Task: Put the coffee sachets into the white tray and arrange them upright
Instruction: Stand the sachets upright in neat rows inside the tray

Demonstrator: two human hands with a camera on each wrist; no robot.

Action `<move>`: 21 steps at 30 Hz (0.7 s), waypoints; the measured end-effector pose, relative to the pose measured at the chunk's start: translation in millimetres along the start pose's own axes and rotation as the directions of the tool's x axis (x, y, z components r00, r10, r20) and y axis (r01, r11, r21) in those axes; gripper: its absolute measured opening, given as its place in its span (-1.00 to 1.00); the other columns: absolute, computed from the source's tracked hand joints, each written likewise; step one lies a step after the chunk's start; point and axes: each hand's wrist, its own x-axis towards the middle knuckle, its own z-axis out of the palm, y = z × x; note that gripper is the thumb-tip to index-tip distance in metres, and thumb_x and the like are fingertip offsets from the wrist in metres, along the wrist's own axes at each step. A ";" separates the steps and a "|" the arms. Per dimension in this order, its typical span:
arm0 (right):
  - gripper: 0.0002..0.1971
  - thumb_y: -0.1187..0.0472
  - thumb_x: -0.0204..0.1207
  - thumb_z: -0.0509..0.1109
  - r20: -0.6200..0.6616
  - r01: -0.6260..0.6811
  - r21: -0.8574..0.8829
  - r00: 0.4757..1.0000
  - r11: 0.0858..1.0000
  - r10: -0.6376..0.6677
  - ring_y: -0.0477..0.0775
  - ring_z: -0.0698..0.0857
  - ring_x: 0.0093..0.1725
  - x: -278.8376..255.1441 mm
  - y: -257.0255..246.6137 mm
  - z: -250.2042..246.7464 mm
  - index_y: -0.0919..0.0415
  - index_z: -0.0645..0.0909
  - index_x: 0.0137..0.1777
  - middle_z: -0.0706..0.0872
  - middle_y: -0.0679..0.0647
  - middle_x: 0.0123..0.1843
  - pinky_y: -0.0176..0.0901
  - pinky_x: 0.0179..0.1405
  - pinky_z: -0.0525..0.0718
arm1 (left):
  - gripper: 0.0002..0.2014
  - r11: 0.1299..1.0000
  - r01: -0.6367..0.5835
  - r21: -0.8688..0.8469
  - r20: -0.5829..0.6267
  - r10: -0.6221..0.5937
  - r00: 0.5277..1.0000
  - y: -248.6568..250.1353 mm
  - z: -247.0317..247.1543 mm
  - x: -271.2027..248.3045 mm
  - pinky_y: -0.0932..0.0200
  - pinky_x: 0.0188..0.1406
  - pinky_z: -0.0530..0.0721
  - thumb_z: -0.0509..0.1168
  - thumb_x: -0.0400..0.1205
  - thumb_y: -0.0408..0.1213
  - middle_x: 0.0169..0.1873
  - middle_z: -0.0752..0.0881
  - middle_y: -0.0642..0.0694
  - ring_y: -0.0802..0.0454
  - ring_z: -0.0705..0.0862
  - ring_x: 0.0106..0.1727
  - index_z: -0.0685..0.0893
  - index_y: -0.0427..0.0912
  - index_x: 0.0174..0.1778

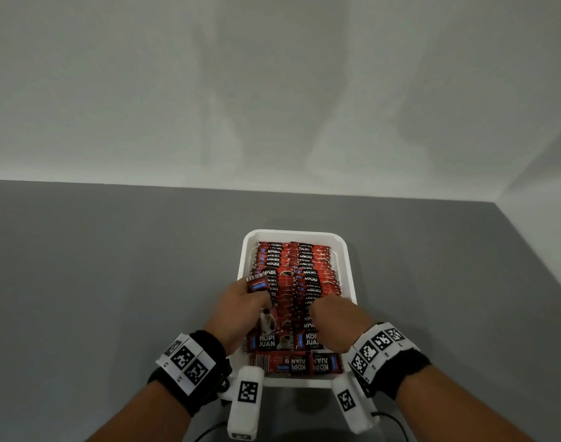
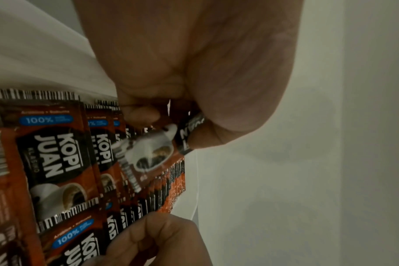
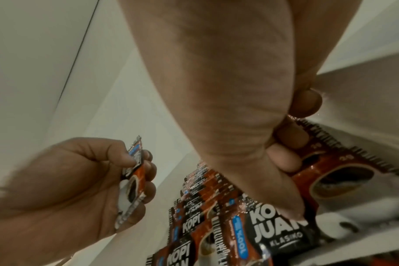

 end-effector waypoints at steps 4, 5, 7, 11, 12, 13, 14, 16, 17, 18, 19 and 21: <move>-0.84 0.34 0.47 0.38 -0.035 -0.020 0.264 0.999 0.964 0.030 -0.05 0.61 -0.24 -6.3 7.6 -10.4 0.11 0.51 -0.27 0.58 -0.04 -0.21 -0.16 -0.29 0.66 | -0.76 1.000 -0.013 0.006 -0.004 0.013 1.000 -1.3 -2.0 0.5 0.16 -0.40 0.67 0.30 0.52 -0.67 -0.18 0.82 -0.25 -0.02 0.75 -0.35 0.72 -0.26 -0.07; -0.92 0.28 0.48 0.41 -0.082 -0.010 0.394 0.996 0.919 0.046 -0.09 0.67 -0.15 -8.8 8.6 -15.1 0.07 0.61 -0.16 0.66 -0.09 -0.13 -0.19 -0.17 0.71 | -0.76 1.000 -0.013 -0.008 -0.002 0.013 1.000 -1.0 -1.6 0.7 0.11 -0.37 0.70 0.34 0.52 -0.67 -0.14 0.83 -0.25 -0.05 0.78 -0.30 0.72 -0.28 -0.03; -0.88 0.20 0.50 0.47 -0.159 0.034 0.628 0.984 0.777 0.085 -0.15 0.74 -0.08 -13.8 4.8 -24.9 -0.03 0.70 -0.02 0.76 -0.13 -0.08 -0.28 -0.10 0.67 | -0.70 0.998 -0.011 -0.068 0.038 0.013 0.999 1.0 2.1 0.6 -0.16 -0.03 0.82 0.40 0.51 -0.66 -0.01 0.84 -0.32 -0.29 0.84 -0.05 0.72 -0.33 0.12; -0.84 0.19 0.45 0.64 -0.274 0.132 0.763 0.953 0.632 0.132 -0.16 0.77 -0.17 -18.2 -6.5 -34.1 -0.07 0.73 -0.09 0.81 -0.09 -0.18 -0.22 -0.09 0.73 | -0.69 0.986 -0.019 -0.166 0.097 0.035 0.995 10.4 8.9 -2.4 -0.23 0.15 0.78 0.40 0.54 -0.66 0.08 0.82 -0.38 -0.38 0.80 0.08 0.69 -0.38 0.19; -0.83 0.20 0.44 0.65 -0.292 0.137 0.758 0.945 0.638 0.145 -0.18 0.75 -0.20 -17.5 -4.9 -34.0 -0.06 0.74 -0.13 0.79 -0.11 -0.20 -0.22 -0.09 0.72 | -0.74 0.983 -0.026 -0.184 0.088 0.043 0.995 11.2 7.6 -1.7 -0.17 0.06 0.81 0.39 0.55 -0.67 0.06 0.83 -0.37 -0.35 0.81 0.03 0.68 -0.39 0.13; -0.83 0.21 0.44 0.66 -0.297 0.137 0.755 0.943 0.641 0.148 -0.19 0.74 -0.21 -17.0 -2.7 -34.1 -0.05 0.74 -0.15 0.79 -0.11 -0.21 -0.22 -0.09 0.71 | -0.79 0.979 -0.034 -0.199 0.071 0.049 0.996 11.8 5.7 -1.7 -0.09 -0.07 0.82 0.36 0.56 -0.68 0.02 0.83 -0.35 -0.28 0.82 -0.05 0.68 -0.36 0.05; -0.84 0.21 0.43 0.67 -0.291 0.135 0.754 0.946 0.643 0.142 -0.18 0.73 -0.21 -16.5 -0.5 -34.2 -0.03 0.75 -0.14 0.79 -0.11 -0.21 -0.22 -0.09 0.70 | -0.80 0.979 -0.044 -0.201 0.058 0.057 0.997 12.0 3.8 -1.8 0.00 -0.16 0.80 0.34 0.57 -0.69 -0.04 0.84 -0.31 -0.20 0.81 -0.12 0.67 -0.32 -0.05; -0.85 0.20 0.43 0.67 -0.279 0.135 0.729 0.954 0.671 0.111 -0.15 0.75 -0.21 -15.0 0.2 -36.7 0.00 0.76 -0.11 0.80 -0.08 -0.20 -0.26 -0.11 0.71 | -0.77 0.982 -0.055 -0.181 0.047 0.065 0.997 11.2 1.8 -2.8 0.07 -0.22 0.77 0.31 0.59 -0.70 -0.14 0.84 -0.22 -0.10 0.80 -0.19 0.65 -0.26 -0.14; -0.86 0.20 0.43 0.67 -0.280 0.139 0.710 0.955 0.691 0.096 -0.15 0.76 -0.20 -13.7 -0.1 -37.5 0.00 0.76 -0.11 0.81 -0.07 -0.20 -0.31 -0.14 0.69 | -0.77 0.983 -0.055 -0.173 0.037 0.062 0.997 10.1 1.0 -3.2 0.09 -0.24 0.76 0.30 0.60 -0.69 -0.18 0.83 -0.19 -0.06 0.79 -0.21 0.65 -0.25 -0.15; -0.86 0.20 0.44 0.66 -0.283 0.142 0.692 0.955 0.708 0.086 -0.17 0.76 -0.21 -11.9 -0.3 -37.9 0.00 0.76 -0.11 0.81 -0.08 -0.20 -0.39 -0.18 0.67 | -0.77 0.986 -0.060 -0.158 0.015 0.063 0.998 9.4 -0.3 -3.3 0.12 -0.27 0.75 0.30 0.61 -0.68 -0.21 0.81 -0.16 -0.03 0.78 -0.24 0.64 -0.24 -0.15; -0.86 0.22 0.45 0.65 -0.282 0.136 0.668 0.956 0.732 0.079 -0.19 0.77 -0.21 -10.5 -0.5 -38.1 0.00 0.76 -0.12 0.81 -0.08 -0.19 -0.47 -0.22 0.63 | -0.78 0.988 -0.068 -0.140 -0.024 0.066 0.998 9.0 -2.3 -2.6 0.15 -0.30 0.72 0.29 0.63 -0.65 -0.23 0.78 -0.14 -0.01 0.75 -0.25 0.62 -0.23 -0.16; -0.89 0.26 0.47 0.60 -0.243 0.100 0.604 0.968 0.791 0.063 -0.22 0.76 -0.18 -7.5 -0.5 -35.6 0.03 0.78 -0.09 0.81 -0.12 -0.18 -0.55 -0.25 0.59 | -0.81 0.993 -0.081 -0.084 -0.105 0.072 0.992 7.8 -9.1 -0.7 0.19 -0.33 0.65 0.29 0.65 -0.59 -0.25 0.72 -0.10 0.04 0.67 -0.28 0.59 -0.20 -0.14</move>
